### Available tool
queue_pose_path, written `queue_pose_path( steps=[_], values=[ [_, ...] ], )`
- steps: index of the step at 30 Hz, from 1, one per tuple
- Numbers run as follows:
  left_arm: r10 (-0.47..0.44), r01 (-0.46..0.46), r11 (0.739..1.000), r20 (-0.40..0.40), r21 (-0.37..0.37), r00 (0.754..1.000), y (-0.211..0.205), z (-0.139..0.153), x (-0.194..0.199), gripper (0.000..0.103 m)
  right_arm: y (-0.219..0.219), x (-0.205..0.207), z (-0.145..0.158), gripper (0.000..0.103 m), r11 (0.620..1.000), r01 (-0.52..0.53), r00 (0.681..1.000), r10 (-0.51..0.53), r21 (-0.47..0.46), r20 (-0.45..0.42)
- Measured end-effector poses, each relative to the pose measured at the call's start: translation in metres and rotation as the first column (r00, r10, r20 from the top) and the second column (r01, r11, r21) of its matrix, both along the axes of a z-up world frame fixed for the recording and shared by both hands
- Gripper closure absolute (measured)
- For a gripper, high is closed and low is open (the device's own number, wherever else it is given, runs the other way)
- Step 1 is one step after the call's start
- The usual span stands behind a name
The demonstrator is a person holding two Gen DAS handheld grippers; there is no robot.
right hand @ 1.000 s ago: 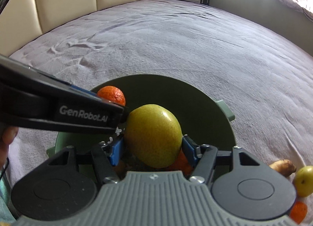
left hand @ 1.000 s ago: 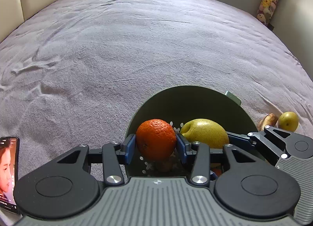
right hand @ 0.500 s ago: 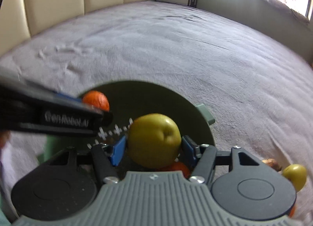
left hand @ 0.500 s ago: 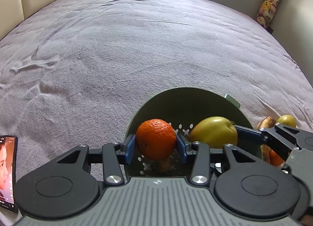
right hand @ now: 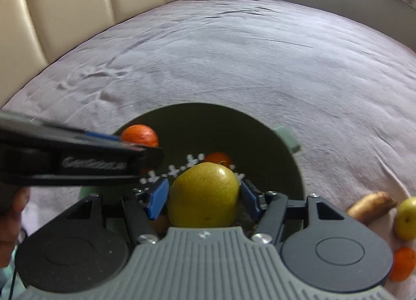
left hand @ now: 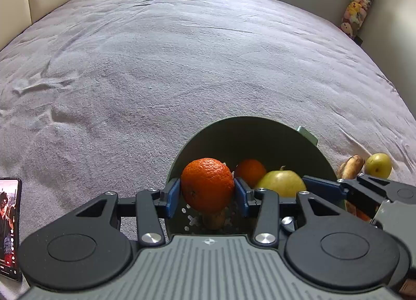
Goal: Organize fruits
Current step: 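Lower the pear into the colander and open the right tool while the left tool holds the tangerine above, then open the left tool to drop the tangerine into the colander while the right tool withdraws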
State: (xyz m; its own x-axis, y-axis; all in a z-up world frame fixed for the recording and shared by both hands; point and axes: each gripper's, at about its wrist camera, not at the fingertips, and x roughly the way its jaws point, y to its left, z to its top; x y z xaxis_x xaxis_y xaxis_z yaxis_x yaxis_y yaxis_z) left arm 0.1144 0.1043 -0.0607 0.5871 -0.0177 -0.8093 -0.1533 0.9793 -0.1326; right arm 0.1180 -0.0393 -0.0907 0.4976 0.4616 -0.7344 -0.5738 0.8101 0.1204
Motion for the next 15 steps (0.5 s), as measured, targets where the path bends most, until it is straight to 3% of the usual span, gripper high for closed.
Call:
queue_pose_path(
  steps=[9, 15],
  values=[
    [-0.004, 0.004, 1.0, -0.005, 0.003, 1.0, -0.002, -0.001, 0.0, 0.053, -0.007, 0.003, 0.003, 0.043, 0.999, 0.047, 0.999, -0.047, 0.009, 0.016],
    [-0.01, 0.01, 1.0, -0.009, 0.008, 1.0, -0.005, -0.001, 0.001, 0.053, -0.012, 0.005, 0.005, 0.041, 0.993, 0.099, 0.994, -0.096, -0.064, 0.049]
  ],
)
